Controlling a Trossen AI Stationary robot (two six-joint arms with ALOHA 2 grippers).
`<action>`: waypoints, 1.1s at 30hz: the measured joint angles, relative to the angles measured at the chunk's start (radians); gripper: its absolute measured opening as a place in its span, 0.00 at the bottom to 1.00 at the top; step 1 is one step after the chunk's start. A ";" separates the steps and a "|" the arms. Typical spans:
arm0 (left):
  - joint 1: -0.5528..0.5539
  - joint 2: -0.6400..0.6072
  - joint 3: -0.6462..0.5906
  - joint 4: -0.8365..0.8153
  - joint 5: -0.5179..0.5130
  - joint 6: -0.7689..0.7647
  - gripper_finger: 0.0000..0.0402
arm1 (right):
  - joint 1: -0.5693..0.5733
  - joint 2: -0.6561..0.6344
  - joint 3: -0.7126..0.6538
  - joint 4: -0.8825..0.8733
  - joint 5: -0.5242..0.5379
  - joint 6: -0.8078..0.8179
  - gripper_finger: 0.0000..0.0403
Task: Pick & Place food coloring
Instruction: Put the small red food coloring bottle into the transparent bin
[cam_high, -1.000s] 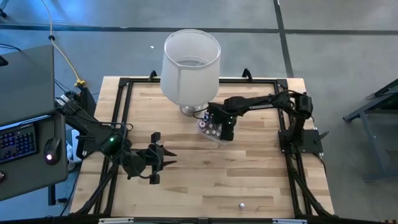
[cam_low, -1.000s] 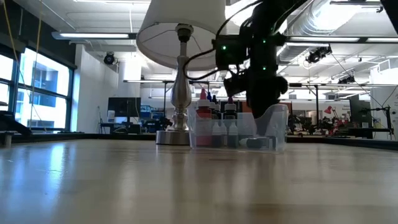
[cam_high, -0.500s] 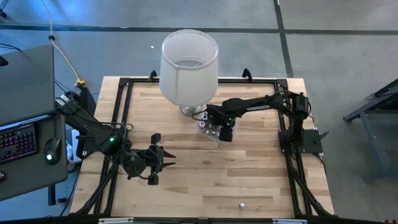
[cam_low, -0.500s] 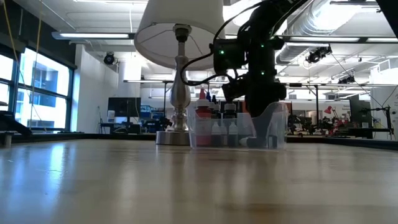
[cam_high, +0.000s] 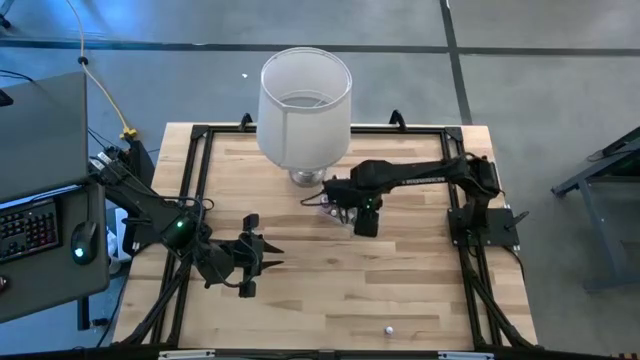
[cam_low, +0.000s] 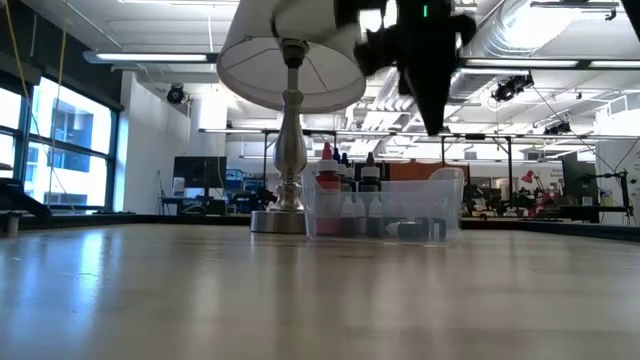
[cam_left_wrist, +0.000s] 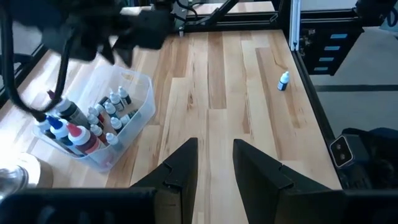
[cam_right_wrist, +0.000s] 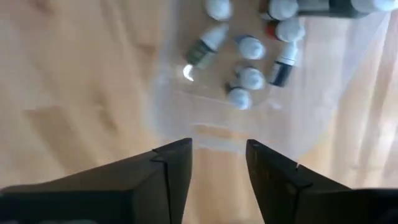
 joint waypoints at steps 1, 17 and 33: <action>0.000 0.000 0.000 0.000 0.000 0.000 0.25 | 0.026 0.000 0.031 -0.014 -0.011 0.040 0.35; 0.000 0.000 0.000 -0.016 0.008 0.002 0.25 | 0.606 -0.001 -0.095 0.381 -0.115 0.598 0.41; 0.000 0.000 0.000 0.003 0.000 -0.031 0.25 | 0.814 -0.001 -0.378 0.808 -0.092 0.867 0.41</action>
